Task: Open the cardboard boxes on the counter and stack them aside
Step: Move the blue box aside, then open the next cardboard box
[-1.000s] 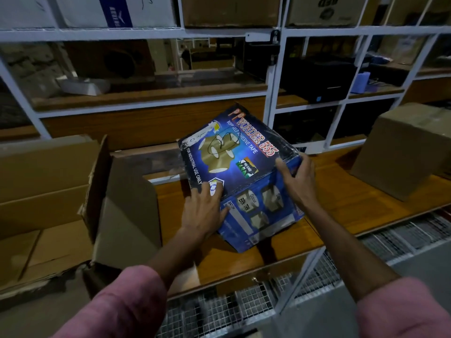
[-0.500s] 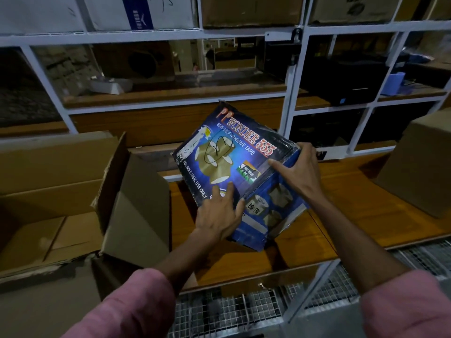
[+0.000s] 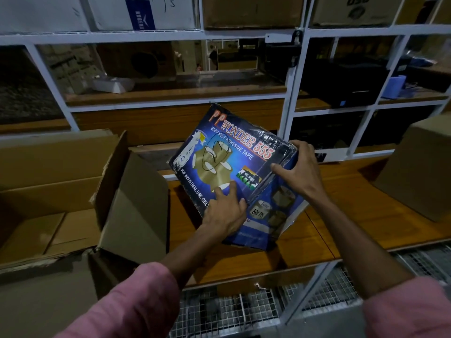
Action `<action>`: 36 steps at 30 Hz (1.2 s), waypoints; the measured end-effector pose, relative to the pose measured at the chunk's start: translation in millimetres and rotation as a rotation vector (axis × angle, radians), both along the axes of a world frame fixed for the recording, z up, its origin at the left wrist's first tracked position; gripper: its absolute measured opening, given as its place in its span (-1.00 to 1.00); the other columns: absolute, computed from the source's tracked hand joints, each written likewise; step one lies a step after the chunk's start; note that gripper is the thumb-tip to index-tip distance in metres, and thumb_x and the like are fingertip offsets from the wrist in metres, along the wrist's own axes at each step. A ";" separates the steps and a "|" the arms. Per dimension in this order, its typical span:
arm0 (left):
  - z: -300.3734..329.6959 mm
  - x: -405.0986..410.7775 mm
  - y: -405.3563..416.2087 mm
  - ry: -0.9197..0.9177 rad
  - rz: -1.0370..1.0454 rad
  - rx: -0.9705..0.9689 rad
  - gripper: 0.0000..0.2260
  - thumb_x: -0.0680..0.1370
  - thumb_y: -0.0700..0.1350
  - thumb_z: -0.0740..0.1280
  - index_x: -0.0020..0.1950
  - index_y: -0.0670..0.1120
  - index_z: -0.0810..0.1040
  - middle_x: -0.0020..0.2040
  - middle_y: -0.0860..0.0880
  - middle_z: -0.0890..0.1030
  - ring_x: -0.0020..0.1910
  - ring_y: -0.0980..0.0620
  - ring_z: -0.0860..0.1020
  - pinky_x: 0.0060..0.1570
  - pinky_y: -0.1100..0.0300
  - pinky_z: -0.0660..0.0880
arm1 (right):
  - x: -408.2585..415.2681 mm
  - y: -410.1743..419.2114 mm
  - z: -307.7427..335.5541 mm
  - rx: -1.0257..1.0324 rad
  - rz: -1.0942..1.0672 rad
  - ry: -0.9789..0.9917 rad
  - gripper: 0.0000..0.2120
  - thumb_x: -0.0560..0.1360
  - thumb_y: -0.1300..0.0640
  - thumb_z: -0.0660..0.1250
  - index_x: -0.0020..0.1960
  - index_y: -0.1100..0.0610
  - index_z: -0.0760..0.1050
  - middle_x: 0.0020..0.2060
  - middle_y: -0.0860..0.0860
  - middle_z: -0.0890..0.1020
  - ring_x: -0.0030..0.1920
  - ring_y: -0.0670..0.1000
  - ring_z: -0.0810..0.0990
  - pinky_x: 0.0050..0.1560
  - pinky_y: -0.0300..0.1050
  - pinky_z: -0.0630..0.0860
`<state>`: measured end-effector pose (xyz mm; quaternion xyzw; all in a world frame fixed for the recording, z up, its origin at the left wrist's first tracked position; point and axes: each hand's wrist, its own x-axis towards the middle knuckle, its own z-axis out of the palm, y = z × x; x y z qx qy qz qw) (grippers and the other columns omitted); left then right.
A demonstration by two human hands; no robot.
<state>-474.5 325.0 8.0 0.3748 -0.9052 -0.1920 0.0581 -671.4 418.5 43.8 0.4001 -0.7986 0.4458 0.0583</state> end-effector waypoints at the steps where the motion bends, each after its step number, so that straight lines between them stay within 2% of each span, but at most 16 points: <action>1: -1.2 -1.6 0.9 -0.001 -0.001 0.003 -0.50 0.67 0.16 0.05 0.55 0.06 -0.02 0.45 -0.34 0.18 0.21 -0.43 0.47 0.17 -0.25 0.48 | -1.2 1.3 0.6 0.004 0.009 0.001 -0.28 0.37 -0.09 0.54 0.40 0.04 0.28 0.27 0.08 0.40 0.26 0.11 0.45 0.20 0.22 0.52; 7: -7.8 -10.8 9.7 -0.012 0.002 0.019 -0.42 0.67 0.12 0.07 0.59 0.02 -0.12 0.42 -0.37 0.17 0.10 -0.38 0.53 0.05 -0.15 0.49 | -5.8 10.0 2.2 0.022 0.059 0.022 -0.25 0.35 -0.05 0.56 0.43 -0.01 0.27 0.30 0.07 0.37 0.29 0.11 0.43 0.23 0.21 0.51; 13: -6.1 -10.7 21.2 -0.019 0.027 0.060 -0.34 0.66 0.10 0.11 0.62 -0.01 -0.20 0.40 -0.38 0.18 0.18 -0.38 0.47 0.13 -0.16 0.48 | -3.8 17.5 2.6 0.021 0.113 0.047 -0.25 0.35 0.01 0.58 0.43 0.03 0.30 0.29 0.07 0.37 0.29 0.11 0.41 0.24 0.21 0.51; 22: -5.6 -16.1 39.3 0.021 0.031 0.122 -0.30 0.64 0.07 0.21 0.61 -0.02 -0.18 0.41 -0.36 0.19 0.24 -0.39 0.45 0.10 -0.12 0.45 | -9.0 33.2 6.1 0.063 0.186 0.073 -0.24 0.36 0.03 0.58 0.45 -0.01 0.30 0.29 0.04 0.37 0.32 0.11 0.41 0.24 0.21 0.52; 27: -12.5 -20.3 45.7 0.033 0.010 0.163 -0.30 0.62 0.03 0.26 0.58 -0.05 -0.12 0.37 -0.34 0.28 0.29 -0.38 0.40 0.21 -0.18 0.41 | -13.3 40.4 8.3 0.113 0.221 0.100 -0.24 0.34 0.07 0.60 0.45 -0.04 0.32 0.28 0.05 0.38 0.32 0.10 0.39 0.27 0.12 0.49; 30: -22.3 -25.7 44.2 0.059 -0.058 0.186 -0.38 0.61 -0.01 0.26 0.54 -0.10 -0.01 0.17 -0.23 0.50 0.12 -0.24 0.53 0.10 -0.10 0.47 | -17.1 49.1 10.0 0.176 0.245 0.139 -0.25 0.34 0.14 0.60 0.45 0.00 0.35 0.28 0.06 0.40 0.32 0.09 0.39 0.29 0.09 0.47; 33: -24.6 -32.0 48.7 0.109 -0.172 0.166 -0.55 0.64 -0.06 0.22 0.47 -0.08 0.14 -0.07 -0.07 0.56 -0.15 -0.05 0.57 -0.11 -0.03 0.56 | -18.2 54.5 3.8 0.316 0.261 0.152 -0.25 0.35 0.26 0.56 0.46 0.04 0.36 0.26 0.06 0.47 0.29 0.05 0.43 0.25 0.03 0.48; 36: -19.7 -40.7 49.6 0.163 -0.215 0.000 -0.61 0.65 -0.07 0.22 0.45 -0.07 0.21 -0.03 -0.05 0.56 -0.13 -0.04 0.58 -0.15 0.03 0.54 | -23.1 63.4 -25.5 0.412 0.230 0.221 -0.40 0.35 0.43 0.47 0.34 0.11 0.50 0.16 0.09 0.54 0.20 0.12 0.50 0.16 0.04 0.51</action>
